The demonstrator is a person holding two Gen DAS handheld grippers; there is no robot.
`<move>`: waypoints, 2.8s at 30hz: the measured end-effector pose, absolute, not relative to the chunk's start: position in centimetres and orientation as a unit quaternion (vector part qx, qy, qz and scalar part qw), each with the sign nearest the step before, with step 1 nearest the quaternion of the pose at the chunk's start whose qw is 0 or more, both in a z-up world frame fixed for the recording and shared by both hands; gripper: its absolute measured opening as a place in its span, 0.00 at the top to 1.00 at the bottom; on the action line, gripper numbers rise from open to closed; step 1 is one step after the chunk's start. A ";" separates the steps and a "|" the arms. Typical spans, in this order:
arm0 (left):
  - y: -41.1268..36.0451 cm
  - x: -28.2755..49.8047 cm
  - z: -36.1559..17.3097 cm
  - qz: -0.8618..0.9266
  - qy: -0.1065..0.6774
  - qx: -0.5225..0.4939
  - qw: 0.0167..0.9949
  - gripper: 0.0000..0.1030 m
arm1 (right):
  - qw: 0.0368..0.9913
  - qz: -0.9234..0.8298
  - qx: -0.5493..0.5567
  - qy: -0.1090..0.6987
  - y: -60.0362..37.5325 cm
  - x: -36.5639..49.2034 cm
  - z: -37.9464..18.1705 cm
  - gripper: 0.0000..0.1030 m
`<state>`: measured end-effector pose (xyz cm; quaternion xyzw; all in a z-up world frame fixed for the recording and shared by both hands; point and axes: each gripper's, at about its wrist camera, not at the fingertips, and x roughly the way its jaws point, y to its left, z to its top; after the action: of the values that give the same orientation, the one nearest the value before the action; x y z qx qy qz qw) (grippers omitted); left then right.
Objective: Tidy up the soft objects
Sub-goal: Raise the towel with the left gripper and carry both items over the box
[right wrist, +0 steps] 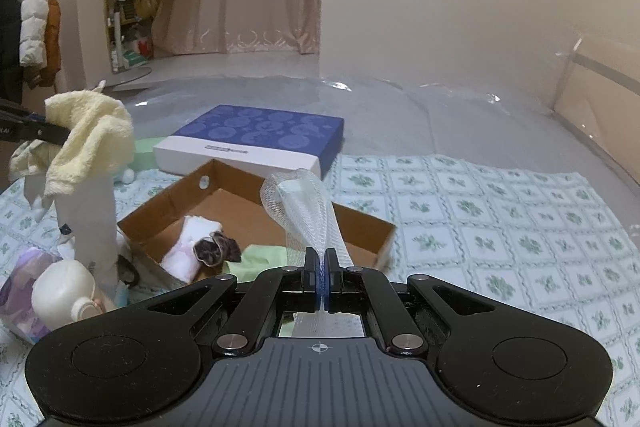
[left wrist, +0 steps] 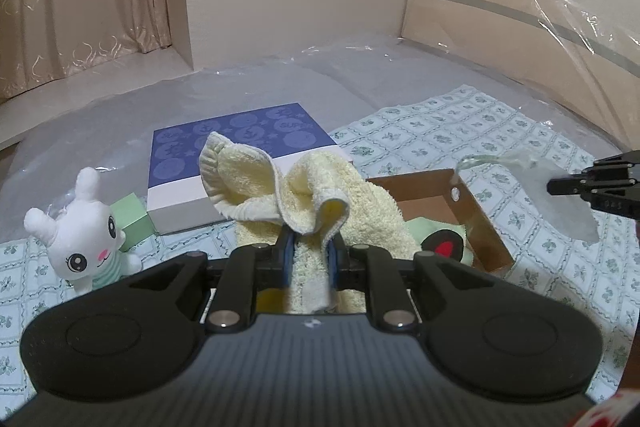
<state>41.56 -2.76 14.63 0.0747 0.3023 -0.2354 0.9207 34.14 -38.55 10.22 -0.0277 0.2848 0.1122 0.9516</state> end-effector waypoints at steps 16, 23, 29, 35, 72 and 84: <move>1.0 36.6 11.3 -0.229 0.353 0.044 0.906 0.82 | 0.948 0.131 -0.022 0.290 -36.6 33.1 10.2 0.99; 2.5 35.2 9.1 -0.222 0.370 0.034 0.902 0.81 | 0.945 0.140 -0.026 0.293 -35.3 32.3 10.0 0.99; 1.1 35.3 8.0 -0.230 0.376 0.075 0.894 0.66 | 0.946 0.144 -0.029 0.290 -34.5 31.8 10.2 0.99; -1.9 35.8 3.9 -0.245 0.392 0.165 0.871 0.28 | 0.945 0.141 -0.024 0.294 -34.7 31.8 9.7 0.99; -1.7 38.5 20.9 -0.223 0.259 0.127 0.931 0.96 | 0.953 0.126 -0.012 0.274 -36.6 30.1 11.5 0.99; -6.6 43.6 23.8 -0.236 0.217 0.125 0.939 0.96 | 0.956 0.133 -0.005 0.262 -36.9 32.2 12.0 0.99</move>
<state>43.59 -6.56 23.82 0.1253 0.2166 -0.2364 0.9389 32.17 -36.86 11.97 -0.0051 0.2619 0.1328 0.9559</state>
